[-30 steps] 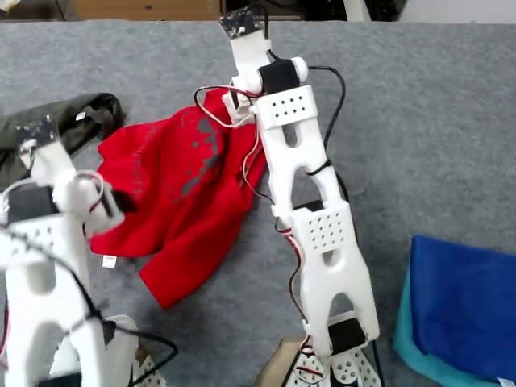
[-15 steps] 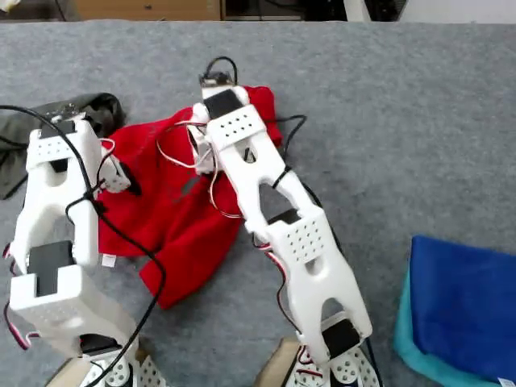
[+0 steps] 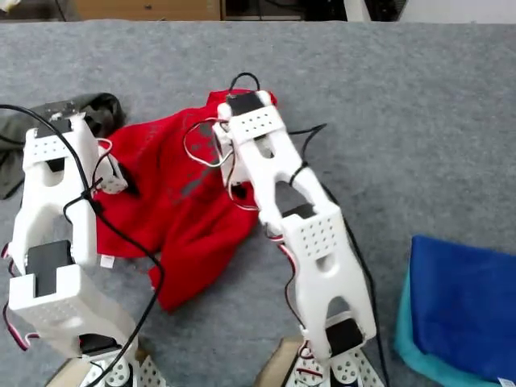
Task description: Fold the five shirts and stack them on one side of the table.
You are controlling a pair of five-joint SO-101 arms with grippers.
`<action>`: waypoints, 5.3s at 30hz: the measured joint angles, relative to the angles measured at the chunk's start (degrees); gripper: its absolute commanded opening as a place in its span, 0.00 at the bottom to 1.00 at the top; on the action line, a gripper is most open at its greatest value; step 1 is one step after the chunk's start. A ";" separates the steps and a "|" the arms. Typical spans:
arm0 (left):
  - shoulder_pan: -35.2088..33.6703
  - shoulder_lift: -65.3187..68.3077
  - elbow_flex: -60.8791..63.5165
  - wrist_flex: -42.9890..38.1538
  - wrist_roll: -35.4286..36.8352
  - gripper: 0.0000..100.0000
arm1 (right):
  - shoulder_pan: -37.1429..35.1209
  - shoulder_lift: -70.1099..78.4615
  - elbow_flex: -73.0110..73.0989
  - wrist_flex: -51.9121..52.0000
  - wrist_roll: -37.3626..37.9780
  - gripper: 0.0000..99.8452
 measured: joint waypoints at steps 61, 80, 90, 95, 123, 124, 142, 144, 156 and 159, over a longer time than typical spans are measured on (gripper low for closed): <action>4.84 10.73 -30.68 23.47 6.33 0.19 | 15.30 -24.97 10.64 -4.40 16.97 0.20; 7.47 22.24 -17.32 23.47 -3.60 0.02 | 5.71 26.20 -50.90 -4.92 12.22 0.00; 2.37 -4.92 0.44 22.15 -13.01 0.02 | 9.41 25.76 -53.36 -6.42 12.22 0.00; 2.37 -6.68 14.68 13.36 -13.10 0.02 | 13.27 18.46 -53.36 -7.82 10.20 0.00; 6.51 -6.68 9.76 4.84 -1.58 0.02 | 10.46 15.21 -53.19 0.00 13.80 0.10; 6.51 -6.68 8.26 3.69 -0.09 0.02 | 10.46 15.21 -52.66 0.00 13.80 0.09; 3.60 12.57 1.85 -3.60 0.35 0.02 | 10.46 26.11 -49.14 0.09 13.80 0.08; 2.20 12.48 3.34 -2.90 -3.96 0.02 | 10.46 26.11 -47.82 0.09 13.80 0.08; -14.42 -2.55 23.82 -3.69 -20.84 0.02 | 8.62 14.95 -27.16 0.09 14.51 0.08; -15.12 -9.67 29.71 -3.69 -23.56 0.02 | 8.53 9.41 -21.54 0.09 14.51 0.08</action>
